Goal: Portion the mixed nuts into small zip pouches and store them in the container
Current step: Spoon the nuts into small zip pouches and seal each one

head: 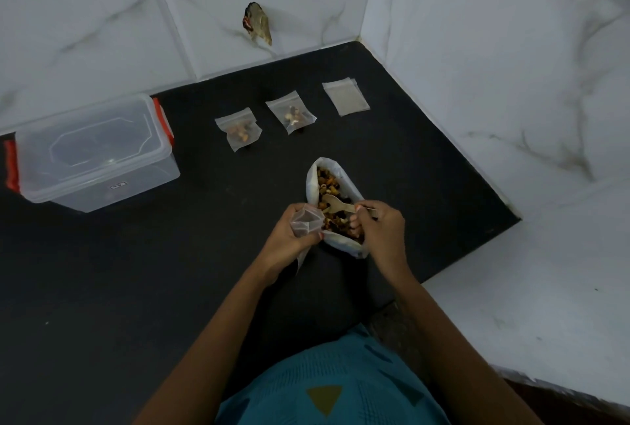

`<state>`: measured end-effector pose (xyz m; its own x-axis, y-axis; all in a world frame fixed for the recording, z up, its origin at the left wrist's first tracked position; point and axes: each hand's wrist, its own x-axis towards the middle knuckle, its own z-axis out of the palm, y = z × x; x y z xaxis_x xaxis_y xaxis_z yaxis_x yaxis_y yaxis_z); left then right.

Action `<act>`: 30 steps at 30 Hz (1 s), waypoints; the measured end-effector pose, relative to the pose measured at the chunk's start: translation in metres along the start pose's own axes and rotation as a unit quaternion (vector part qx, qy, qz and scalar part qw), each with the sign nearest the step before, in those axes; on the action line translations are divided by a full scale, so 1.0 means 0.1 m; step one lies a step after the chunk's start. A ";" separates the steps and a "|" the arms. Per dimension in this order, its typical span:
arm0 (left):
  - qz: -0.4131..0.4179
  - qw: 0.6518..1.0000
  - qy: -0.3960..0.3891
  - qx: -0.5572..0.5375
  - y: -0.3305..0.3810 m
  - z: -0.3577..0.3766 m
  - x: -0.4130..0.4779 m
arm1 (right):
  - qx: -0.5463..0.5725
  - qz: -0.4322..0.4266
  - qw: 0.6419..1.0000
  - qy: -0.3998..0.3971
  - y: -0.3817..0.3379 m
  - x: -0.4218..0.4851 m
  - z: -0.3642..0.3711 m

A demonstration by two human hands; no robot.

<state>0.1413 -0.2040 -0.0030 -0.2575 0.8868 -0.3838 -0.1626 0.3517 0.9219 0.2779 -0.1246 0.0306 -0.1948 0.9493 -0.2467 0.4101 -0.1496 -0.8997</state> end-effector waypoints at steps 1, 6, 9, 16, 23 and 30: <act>0.000 1.000 0.000 -0.003 0.00 0.00 0.00 | 0.025 0.033 0.999 0.006 -0.01 0.02 -0.03; 0.006 1.000 -0.005 -0.011 0.01 0.01 -0.01 | 0.101 0.110 0.989 0.018 -0.01 0.05 -0.09; 0.009 1.000 -0.009 -0.012 0.01 0.02 -0.02 | 0.111 0.114 0.987 0.027 0.00 0.03 -0.06; 0.008 1.000 -0.004 -0.010 0.01 0.01 -0.02 | 0.121 0.131 0.984 0.018 0.04 0.05 -0.15; 0.012 1.000 -0.010 -0.007 0.03 0.02 -0.03 | 0.122 0.122 0.985 0.030 0.01 0.00 -0.05; 0.014 1.000 0.000 -0.004 0.04 0.02 -0.05 | 0.190 0.180 0.965 0.007 0.01 0.04 -0.20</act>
<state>0.1441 -0.2063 0.0027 -0.2631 0.8961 -0.3574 -0.1619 0.3242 0.9320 0.2953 -0.1155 0.0360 -0.0875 0.8198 -0.5659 0.0914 -0.5591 -0.8241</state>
